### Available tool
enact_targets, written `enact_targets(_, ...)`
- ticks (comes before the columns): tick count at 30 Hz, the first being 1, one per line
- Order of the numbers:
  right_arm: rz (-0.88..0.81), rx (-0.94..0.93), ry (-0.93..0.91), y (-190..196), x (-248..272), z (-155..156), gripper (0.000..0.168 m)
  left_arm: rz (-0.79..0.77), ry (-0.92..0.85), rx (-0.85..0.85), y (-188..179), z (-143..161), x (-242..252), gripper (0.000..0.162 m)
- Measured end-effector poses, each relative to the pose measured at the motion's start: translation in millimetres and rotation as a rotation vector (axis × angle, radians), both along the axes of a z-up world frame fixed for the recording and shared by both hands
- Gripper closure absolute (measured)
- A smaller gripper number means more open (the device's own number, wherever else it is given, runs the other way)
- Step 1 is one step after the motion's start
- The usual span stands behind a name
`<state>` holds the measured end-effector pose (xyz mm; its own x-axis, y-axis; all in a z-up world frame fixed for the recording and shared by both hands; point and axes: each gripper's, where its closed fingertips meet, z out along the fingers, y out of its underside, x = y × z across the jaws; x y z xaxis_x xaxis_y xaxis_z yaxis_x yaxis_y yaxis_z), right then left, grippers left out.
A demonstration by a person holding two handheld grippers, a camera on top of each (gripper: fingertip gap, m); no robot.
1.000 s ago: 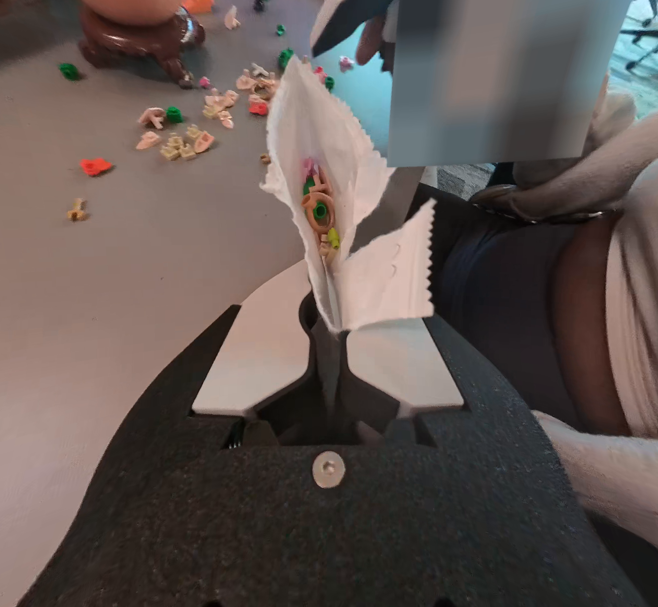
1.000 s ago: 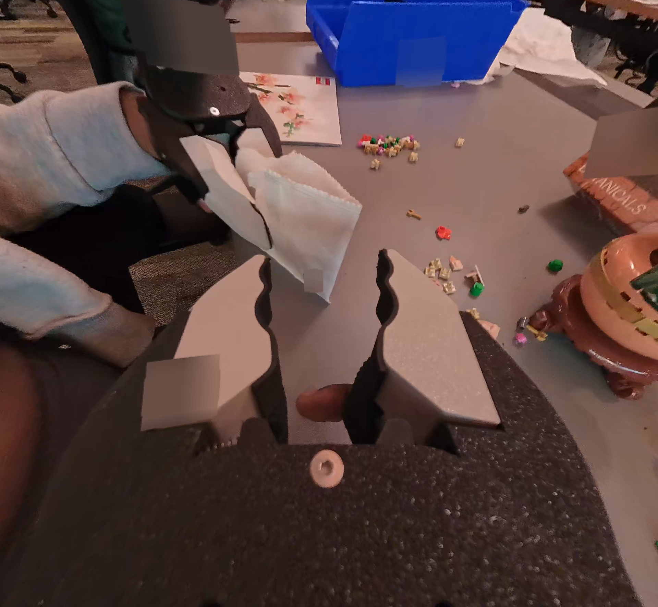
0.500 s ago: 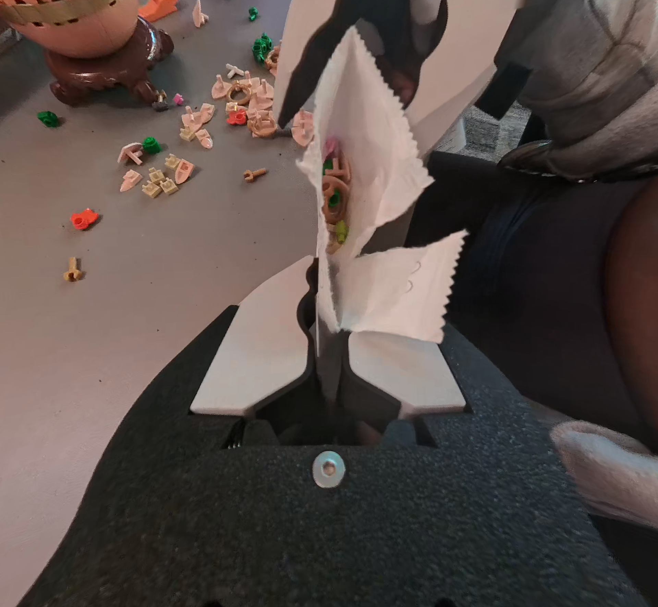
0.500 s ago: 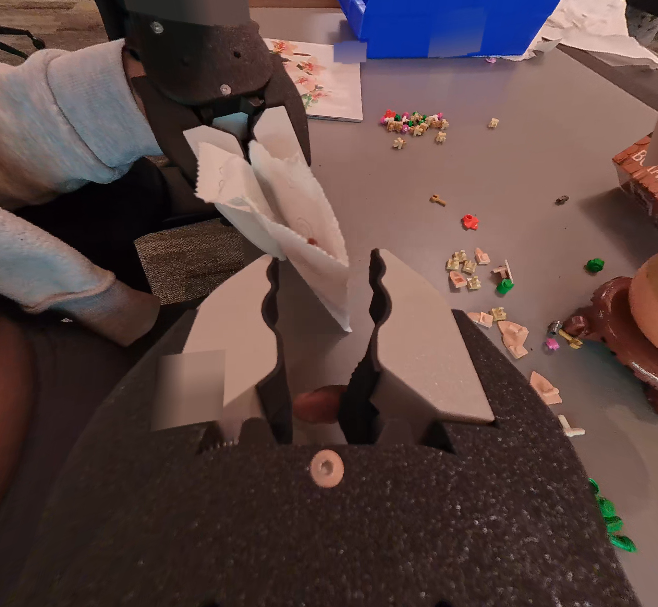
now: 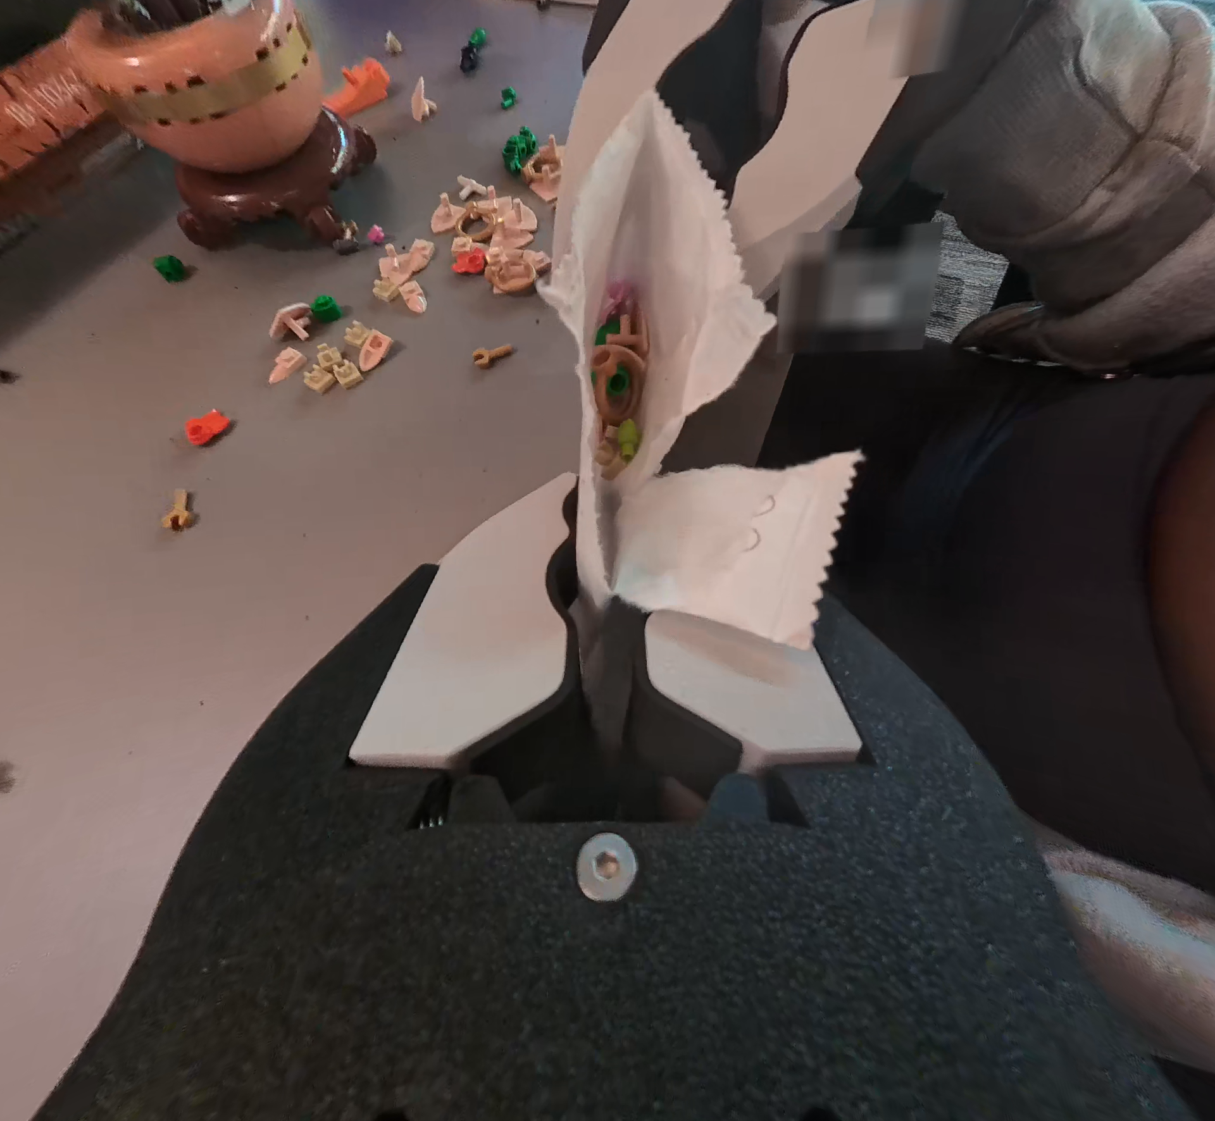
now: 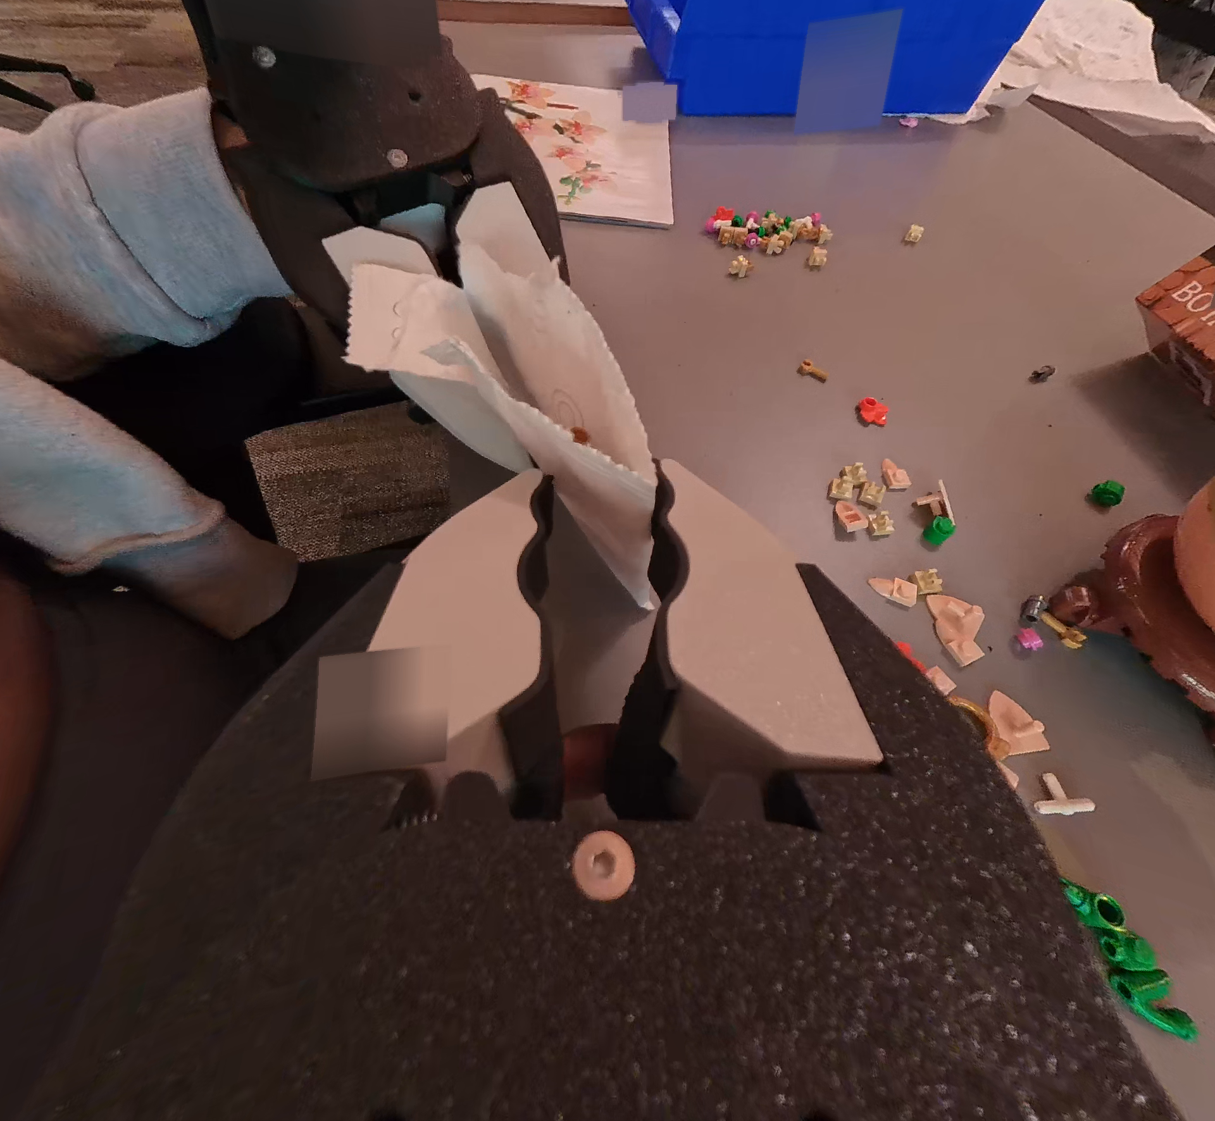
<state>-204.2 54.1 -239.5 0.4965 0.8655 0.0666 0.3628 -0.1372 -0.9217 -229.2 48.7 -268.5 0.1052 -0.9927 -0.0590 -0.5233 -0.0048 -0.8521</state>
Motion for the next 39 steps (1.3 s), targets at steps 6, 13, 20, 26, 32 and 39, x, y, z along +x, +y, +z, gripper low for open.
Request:
enact_targets(6,0.043,0.081,-0.02,-11,1,3,0.14,0.001,-0.037,0.049,-11,1,5,0.152)
enact_targets(13,0.047,0.053,-0.04,-12,0,-2,0.135,0.014,-0.037,0.071,-12,-2,8,0.151)
enact_targets(20,0.031,0.003,-0.064,-10,2,-7,0.129,0.026,-0.06,0.021,-11,-1,8,0.152)
enact_targets(26,0.015,0.003,-0.058,-9,5,-7,0.126,0.025,-0.054,0.024,-11,-3,9,0.152)
enact_targets(32,-0.044,-0.007,-0.13,-7,24,-10,0.126,0.039,-0.062,0.021,-9,-2,8,0.155)
enact_targets(39,-0.394,-0.176,-0.103,29,89,-15,0.147,0.1,-0.09,0.04,-3,-2,0,0.156)
